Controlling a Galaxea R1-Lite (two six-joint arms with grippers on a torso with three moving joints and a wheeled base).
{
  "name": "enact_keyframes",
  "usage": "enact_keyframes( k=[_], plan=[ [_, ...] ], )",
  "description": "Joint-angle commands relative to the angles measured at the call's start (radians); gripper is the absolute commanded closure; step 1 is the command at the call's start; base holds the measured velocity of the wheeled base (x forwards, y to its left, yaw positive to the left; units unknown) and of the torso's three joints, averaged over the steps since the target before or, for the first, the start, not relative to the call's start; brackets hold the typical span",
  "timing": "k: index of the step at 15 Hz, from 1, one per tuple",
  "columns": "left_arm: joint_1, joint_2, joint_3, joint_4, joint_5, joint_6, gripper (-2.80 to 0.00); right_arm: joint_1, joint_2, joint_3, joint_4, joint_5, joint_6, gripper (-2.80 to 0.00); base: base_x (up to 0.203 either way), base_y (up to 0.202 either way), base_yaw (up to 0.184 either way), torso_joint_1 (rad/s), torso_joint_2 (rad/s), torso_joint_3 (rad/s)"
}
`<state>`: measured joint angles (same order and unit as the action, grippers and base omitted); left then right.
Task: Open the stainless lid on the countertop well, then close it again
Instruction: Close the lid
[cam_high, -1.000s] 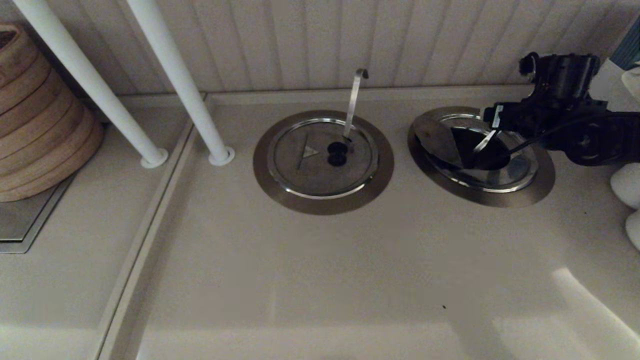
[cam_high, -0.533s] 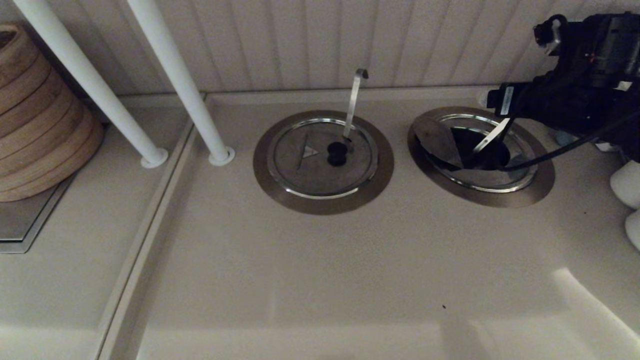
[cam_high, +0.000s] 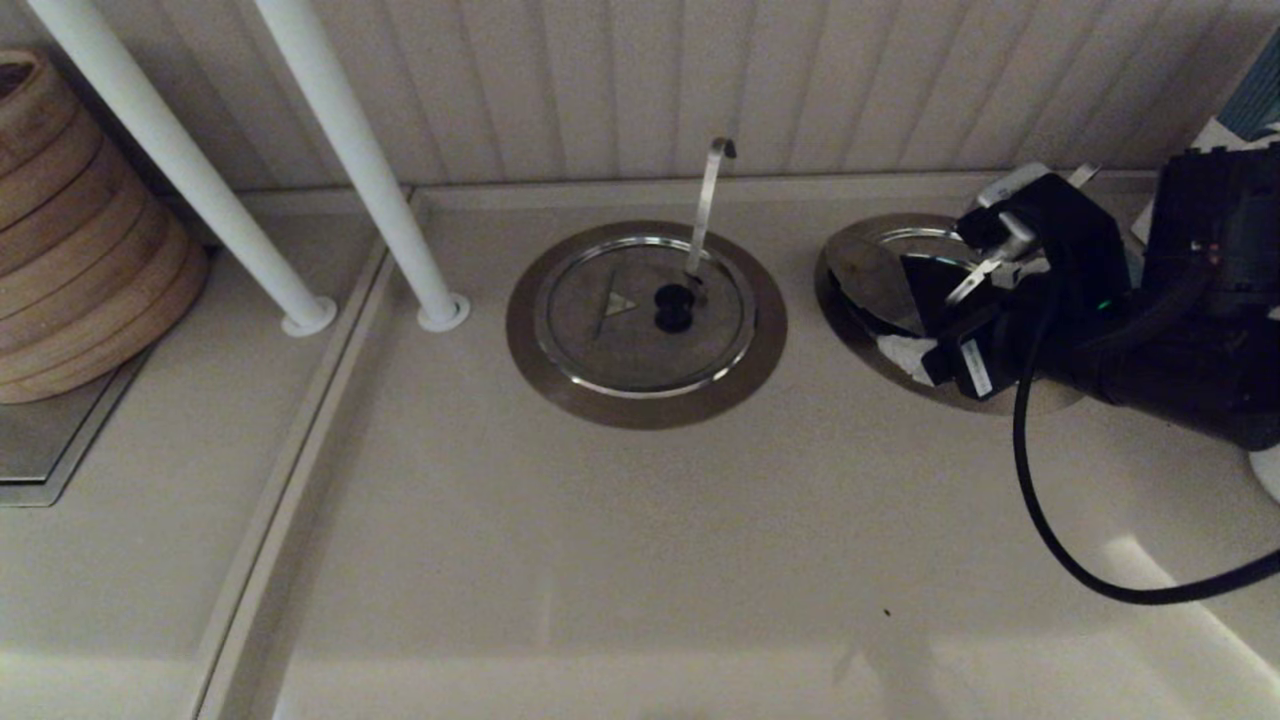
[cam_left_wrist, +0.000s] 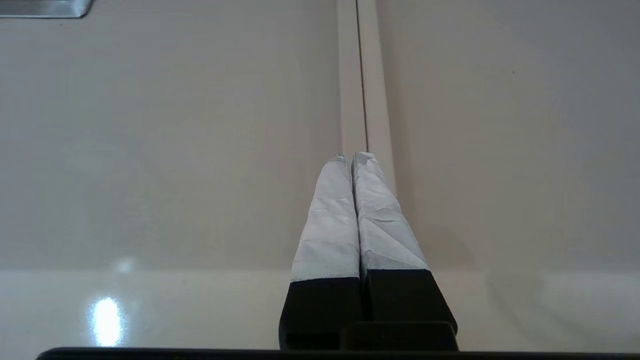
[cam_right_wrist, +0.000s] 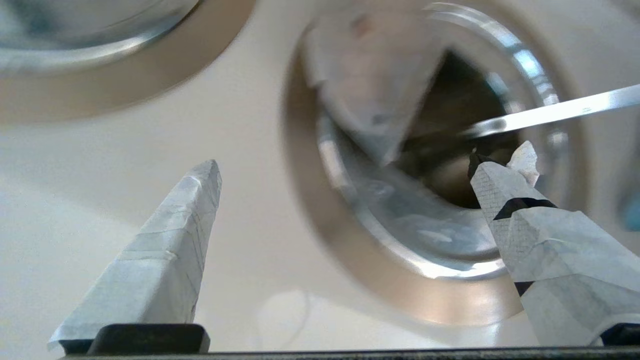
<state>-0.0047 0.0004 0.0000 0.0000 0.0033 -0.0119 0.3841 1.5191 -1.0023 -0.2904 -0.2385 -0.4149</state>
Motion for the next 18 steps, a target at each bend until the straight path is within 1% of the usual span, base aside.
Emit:
enact_keyframes(
  k=[1,3,4,5,7,8,11,13,18],
  plan=[
    [0.0,0.001,0.0,0.0,0.001,0.0,0.0,0.059,0.0,0.033,-0.005,-0.003,-0.004,-2.8,0.0,0.0,0.0,0.0,0.0,0.0],
    [0.0,0.001,0.0,0.0,0.001,0.0,0.0,0.064,0.056,0.035,-0.015,-0.031,-0.005,-2.8,0.0,0.0,0.0,0.0,0.0,0.0],
    [0.0,0.001,0.0,0.0,0.001,0.0,0.0,0.061,0.104,0.033,-0.055,-0.051,-0.006,-2.8,0.0,0.0,0.0,0.0,0.0,0.0],
    [0.0,0.001,0.0,0.0,0.001,0.0,0.0,0.054,0.153,0.031,-0.13,-0.062,-0.009,-2.8,0.0,0.0,0.0,0.0,0.0,0.0],
    [0.0,0.001,0.0,0.0,0.0,0.0,0.0,0.03,0.238,0.026,-0.328,-0.09,-0.026,-2.8,0.0,0.0,0.0,0.0,0.0,0.0],
    [0.0,0.001,0.0,0.0,0.001,0.0,0.0,0.019,0.258,0.017,-0.37,-0.108,-0.035,-2.8,0.0,0.0,0.0,0.0,0.0,0.0],
    [0.0,0.001,0.0,0.0,0.001,0.0,0.0,0.016,0.285,-0.008,-0.391,-0.133,-0.033,-2.8,0.0,0.0,0.0,0.0,0.0,0.0],
    [0.0,0.001,0.0,0.0,0.0,0.0,0.0,0.0,0.312,-0.015,-0.431,-0.133,-0.036,-2.8,0.0,0.0,0.0,0.0,0.0,0.0],
    [0.0,0.001,0.0,0.0,0.0,0.0,0.0,-0.007,0.32,-0.027,-0.434,-0.133,-0.035,-2.8,0.0,0.0,0.0,0.0,0.0,0.0]
  ],
)
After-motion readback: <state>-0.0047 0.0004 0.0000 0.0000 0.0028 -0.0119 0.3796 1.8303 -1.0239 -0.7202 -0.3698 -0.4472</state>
